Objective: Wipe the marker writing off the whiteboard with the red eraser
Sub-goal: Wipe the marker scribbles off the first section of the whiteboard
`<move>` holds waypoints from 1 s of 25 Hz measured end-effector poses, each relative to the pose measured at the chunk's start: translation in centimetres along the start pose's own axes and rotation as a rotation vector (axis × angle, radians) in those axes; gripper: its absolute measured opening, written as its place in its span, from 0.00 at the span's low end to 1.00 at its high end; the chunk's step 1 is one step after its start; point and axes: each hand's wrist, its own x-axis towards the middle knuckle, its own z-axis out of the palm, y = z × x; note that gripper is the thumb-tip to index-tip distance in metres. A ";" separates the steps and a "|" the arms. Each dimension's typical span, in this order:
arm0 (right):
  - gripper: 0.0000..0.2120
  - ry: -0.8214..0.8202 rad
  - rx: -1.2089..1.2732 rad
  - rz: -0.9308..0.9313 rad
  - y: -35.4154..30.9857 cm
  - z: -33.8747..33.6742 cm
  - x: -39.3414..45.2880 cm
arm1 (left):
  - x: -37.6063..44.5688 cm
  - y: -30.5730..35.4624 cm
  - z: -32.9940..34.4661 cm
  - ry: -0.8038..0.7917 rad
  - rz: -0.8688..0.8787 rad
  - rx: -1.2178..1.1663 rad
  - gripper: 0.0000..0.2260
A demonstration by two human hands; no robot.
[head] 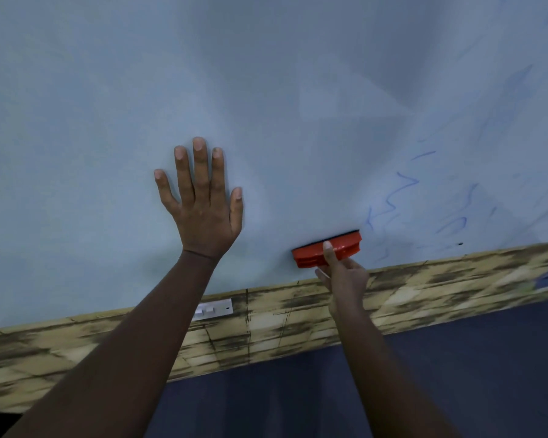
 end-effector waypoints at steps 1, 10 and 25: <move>0.16 0.015 0.006 0.047 1.3 -0.3 0.4 | -0.3 0.2 0.1 -0.002 -0.014 0.001 0.33; 0.24 -0.049 0.117 0.277 6.9 -2.2 2.2 | -1.8 0.8 0.5 -0.048 -0.027 0.033 0.33; 0.12 0.162 0.068 -0.307 -0.3 4.4 -4.2 | -4.0 -10.7 -6.2 -0.295 0.579 0.138 0.30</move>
